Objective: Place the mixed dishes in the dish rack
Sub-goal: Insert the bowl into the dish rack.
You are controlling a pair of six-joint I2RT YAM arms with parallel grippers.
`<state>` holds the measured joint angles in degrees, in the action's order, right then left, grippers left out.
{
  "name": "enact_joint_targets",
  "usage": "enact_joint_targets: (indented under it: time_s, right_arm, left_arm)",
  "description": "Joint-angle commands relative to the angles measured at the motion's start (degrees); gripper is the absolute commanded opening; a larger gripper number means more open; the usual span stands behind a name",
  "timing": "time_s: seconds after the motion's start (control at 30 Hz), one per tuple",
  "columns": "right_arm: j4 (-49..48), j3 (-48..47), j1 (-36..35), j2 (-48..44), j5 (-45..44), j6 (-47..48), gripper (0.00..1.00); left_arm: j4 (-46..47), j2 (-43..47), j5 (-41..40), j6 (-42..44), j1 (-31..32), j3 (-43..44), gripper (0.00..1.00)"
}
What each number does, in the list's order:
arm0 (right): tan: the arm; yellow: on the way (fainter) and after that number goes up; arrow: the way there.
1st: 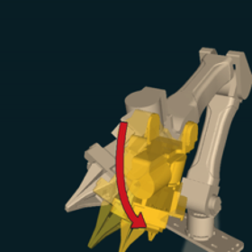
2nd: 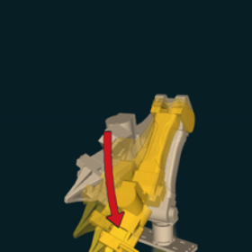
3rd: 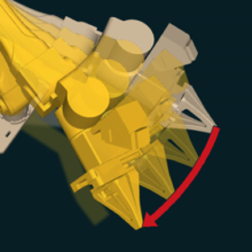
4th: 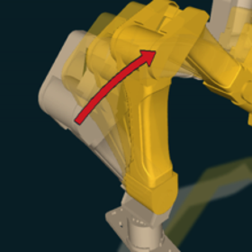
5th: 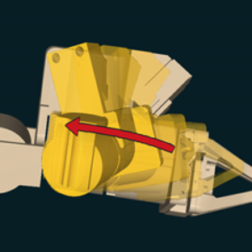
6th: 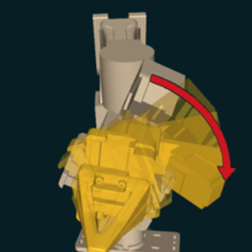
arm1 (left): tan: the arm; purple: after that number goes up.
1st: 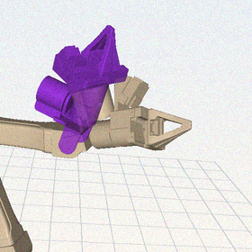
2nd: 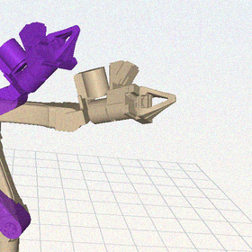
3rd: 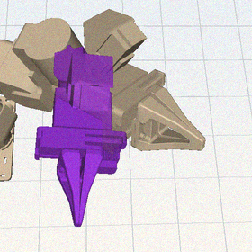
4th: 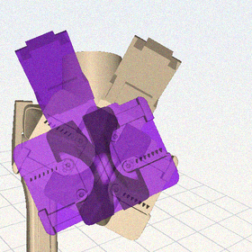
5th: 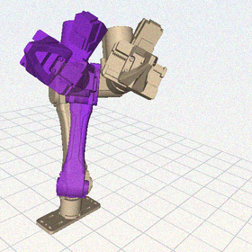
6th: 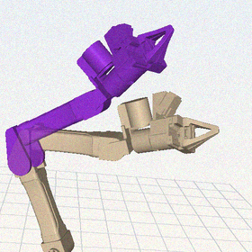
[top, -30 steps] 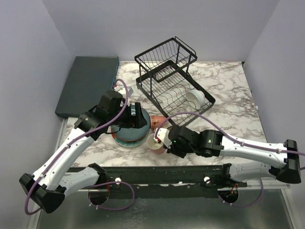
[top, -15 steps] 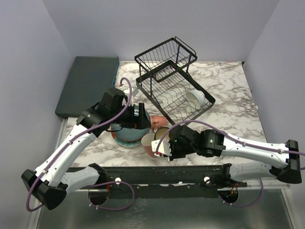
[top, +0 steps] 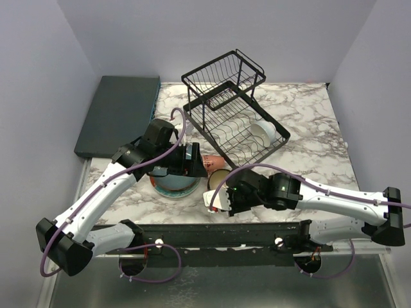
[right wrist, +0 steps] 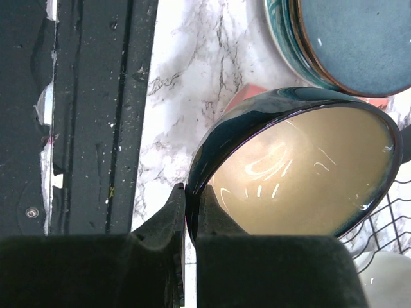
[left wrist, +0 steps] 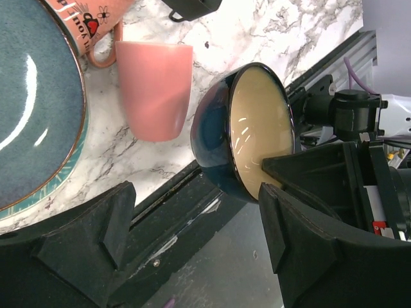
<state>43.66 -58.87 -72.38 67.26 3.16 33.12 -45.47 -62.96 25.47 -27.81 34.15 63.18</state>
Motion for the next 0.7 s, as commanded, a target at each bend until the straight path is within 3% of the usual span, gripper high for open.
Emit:
enact_joint_targets:
  time_s: [0.0, 0.27, 0.67]
  right_arm:
    - [-1.5, -4.4, -0.3, 0.7, -2.6, 3.5, 0.01]
    - [0.8, -8.6, -0.4, 3.6, -2.9, 6.4, 0.01]
    - [6.4, -13.7, -0.4, 7.2, -5.3, 8.3, 0.0]
  left_arm:
    - [2.0, -0.9, 2.8, 0.0, 1.2, -0.8, 0.84]
    - [2.3, -2.7, 1.6, -0.3, 3.6, -0.8, 0.82]
    - [1.7, -6.0, -3.4, -0.1, 4.7, -0.4, 0.65]
